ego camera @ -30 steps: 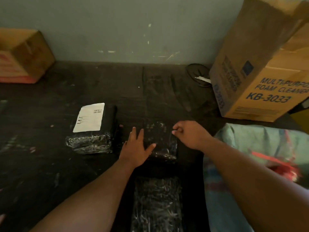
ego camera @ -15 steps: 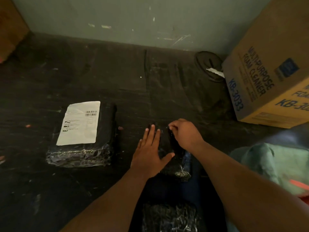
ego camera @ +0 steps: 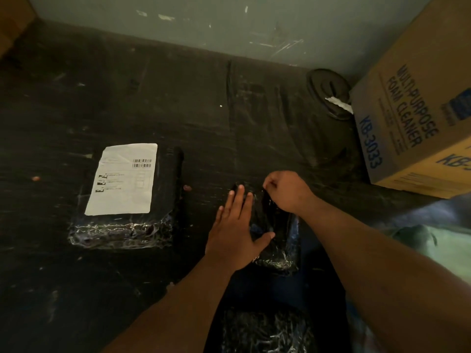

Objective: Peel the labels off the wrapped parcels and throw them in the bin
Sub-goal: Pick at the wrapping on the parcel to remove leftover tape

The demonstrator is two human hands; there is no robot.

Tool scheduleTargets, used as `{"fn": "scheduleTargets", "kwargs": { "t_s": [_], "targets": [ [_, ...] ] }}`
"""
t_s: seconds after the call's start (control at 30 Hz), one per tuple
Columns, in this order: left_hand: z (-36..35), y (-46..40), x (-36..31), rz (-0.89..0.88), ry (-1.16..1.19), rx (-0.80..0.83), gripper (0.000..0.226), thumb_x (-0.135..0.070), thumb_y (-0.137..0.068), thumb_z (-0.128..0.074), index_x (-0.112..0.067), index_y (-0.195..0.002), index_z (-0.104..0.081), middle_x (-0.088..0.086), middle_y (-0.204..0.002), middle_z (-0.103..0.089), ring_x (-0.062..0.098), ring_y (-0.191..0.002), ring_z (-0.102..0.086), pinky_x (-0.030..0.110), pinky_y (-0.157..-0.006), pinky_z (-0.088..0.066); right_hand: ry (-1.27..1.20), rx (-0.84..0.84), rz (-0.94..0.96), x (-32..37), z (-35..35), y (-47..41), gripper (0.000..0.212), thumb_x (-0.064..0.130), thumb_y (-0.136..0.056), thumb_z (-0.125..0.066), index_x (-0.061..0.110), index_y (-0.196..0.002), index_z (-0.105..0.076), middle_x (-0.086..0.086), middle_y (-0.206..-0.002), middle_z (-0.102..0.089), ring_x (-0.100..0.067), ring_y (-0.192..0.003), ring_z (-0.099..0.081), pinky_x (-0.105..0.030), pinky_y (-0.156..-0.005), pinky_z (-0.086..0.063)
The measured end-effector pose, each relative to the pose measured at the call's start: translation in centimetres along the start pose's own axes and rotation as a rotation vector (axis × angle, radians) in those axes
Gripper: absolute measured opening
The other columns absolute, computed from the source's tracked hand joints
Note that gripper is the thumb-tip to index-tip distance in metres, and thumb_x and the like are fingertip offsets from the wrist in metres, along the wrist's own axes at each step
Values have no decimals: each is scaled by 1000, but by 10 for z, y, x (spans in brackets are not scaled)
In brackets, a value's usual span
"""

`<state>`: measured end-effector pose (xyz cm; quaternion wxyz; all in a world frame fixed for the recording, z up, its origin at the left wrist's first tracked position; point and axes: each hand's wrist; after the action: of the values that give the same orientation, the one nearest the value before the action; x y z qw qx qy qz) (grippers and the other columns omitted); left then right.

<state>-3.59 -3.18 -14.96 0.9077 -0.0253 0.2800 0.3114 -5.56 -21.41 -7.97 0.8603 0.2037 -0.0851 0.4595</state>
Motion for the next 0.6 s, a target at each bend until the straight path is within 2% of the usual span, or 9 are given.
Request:
{"fn": "scheduleTargets", "kwargs": {
  "t_s": [0.17, 0.3, 0.47, 0.6],
  "targets": [
    [1, 0, 0, -1, 15, -2, 105, -81, -89, -39, -26, -162, 13, -11, -160, 39, 11, -151, 28, 39, -124, 6, -96, 43, -34, -3, 1, -1, 18, 17, -95, -53, 24, -85, -66, 2, -87, -67, -13, -85, -62, -20, -73, -40],
    [0, 1, -1, -3, 18, -12, 106, -80, -88, -41, -25, -162, 11, -11, -159, 39, 10, -151, 28, 39, -125, 5, -53, 52, -7, -2, 1, 2, 15, 22, -95, -55, 21, -91, -70, 5, -87, -67, -10, -83, -62, -21, -74, -44],
    [1, 1, -2, -1, 17, 2, 105, -80, -89, -40, -25, -162, 13, -10, -158, 40, 12, -151, 28, 37, -123, 9, 138, 67, 94, 2, 0, 3, 14, 26, -91, -58, 17, -92, -69, -2, -86, -71, -18, -79, -66, -26, -70, -48],
    [2, 1, -2, 6, 8, 9, 105, -80, -90, -38, -24, -162, 14, -9, -160, 39, 12, -151, 29, 37, -122, 11, 147, 55, 83, 2, -2, -1, 16, 25, -92, -58, 15, -90, -71, -4, -84, -71, -20, -79, -67, -28, -72, -51]
  ]
}}
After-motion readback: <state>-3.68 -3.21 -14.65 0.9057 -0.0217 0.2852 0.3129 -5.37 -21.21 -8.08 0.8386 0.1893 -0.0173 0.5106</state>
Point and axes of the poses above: each hand's wrist, its own y-axis away from the middle knuckle, its own z-axis out of the back of the hand, x = y × z
